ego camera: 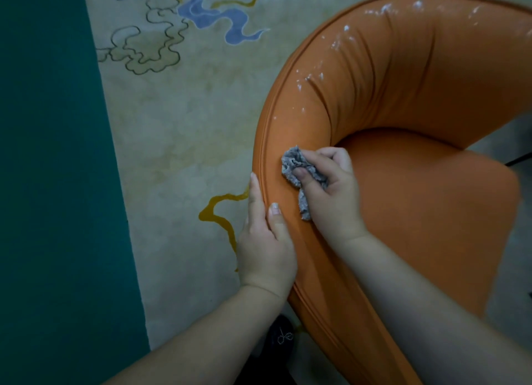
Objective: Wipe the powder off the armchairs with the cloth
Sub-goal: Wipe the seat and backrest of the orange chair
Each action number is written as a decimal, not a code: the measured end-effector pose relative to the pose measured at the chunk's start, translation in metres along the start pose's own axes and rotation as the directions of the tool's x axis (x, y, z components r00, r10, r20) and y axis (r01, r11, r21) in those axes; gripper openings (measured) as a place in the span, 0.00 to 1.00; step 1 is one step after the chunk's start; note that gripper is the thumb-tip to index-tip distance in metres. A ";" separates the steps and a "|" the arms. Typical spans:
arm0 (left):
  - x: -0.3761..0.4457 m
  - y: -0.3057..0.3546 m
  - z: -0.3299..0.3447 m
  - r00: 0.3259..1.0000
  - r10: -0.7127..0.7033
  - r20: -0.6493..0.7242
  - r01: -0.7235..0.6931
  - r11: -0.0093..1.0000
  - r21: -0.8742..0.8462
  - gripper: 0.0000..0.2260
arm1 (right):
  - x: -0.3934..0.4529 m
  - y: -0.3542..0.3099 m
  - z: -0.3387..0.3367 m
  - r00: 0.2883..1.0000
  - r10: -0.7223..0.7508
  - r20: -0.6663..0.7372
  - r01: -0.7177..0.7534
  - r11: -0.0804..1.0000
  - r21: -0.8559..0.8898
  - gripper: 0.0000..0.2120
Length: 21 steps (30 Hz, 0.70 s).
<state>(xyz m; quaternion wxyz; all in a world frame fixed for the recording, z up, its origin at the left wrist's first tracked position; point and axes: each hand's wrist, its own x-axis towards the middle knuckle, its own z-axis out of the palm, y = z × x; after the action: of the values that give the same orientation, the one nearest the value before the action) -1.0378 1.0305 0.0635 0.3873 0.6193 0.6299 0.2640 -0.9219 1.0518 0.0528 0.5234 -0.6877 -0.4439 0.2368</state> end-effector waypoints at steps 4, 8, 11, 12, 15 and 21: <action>0.028 0.016 -0.014 0.991 -0.050 0.123 0.036 0.993 0.116 0.24 | 0.003 -0.001 -0.003 0.998 0.064 0.012 -0.065 0.993 0.095 0.13; 0.083 0.033 -0.008 0.987 -0.036 0.156 0.006 0.982 0.189 0.26 | 0.019 -0.004 -0.004 0.976 0.180 -0.124 -0.157 0.972 0.173 0.14; 0.113 0.042 -0.001 0.981 0.030 0.192 -0.078 0.967 0.245 0.29 | 0.042 -0.007 -0.007 0.952 0.232 -0.199 -0.191 0.960 0.205 0.13; 0.117 0.040 -0.001 0.979 0.069 0.194 -0.117 0.962 0.246 0.30 | 0.050 -0.008 -0.007 0.949 0.230 -0.214 -0.189 0.963 0.193 0.12; 0.119 0.031 -0.003 0.973 0.130 0.188 -0.171 0.961 0.218 0.29 | 0.079 -0.006 -0.005 0.955 0.174 -0.241 -0.157 0.984 0.086 0.13; 0.119 0.026 -0.005 0.968 0.151 0.199 -0.183 0.971 0.153 0.30 | 0.081 -0.001 0.016 0.989 -0.024 -0.149 0.010 0.995 -0.095 0.18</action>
<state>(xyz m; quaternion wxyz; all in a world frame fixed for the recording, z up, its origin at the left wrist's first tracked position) -1.0190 1.1508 0.0680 0.3665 0.7229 0.5567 0.1822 -0.8951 1.1302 0.0597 0.5242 -0.7236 -0.4200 0.1588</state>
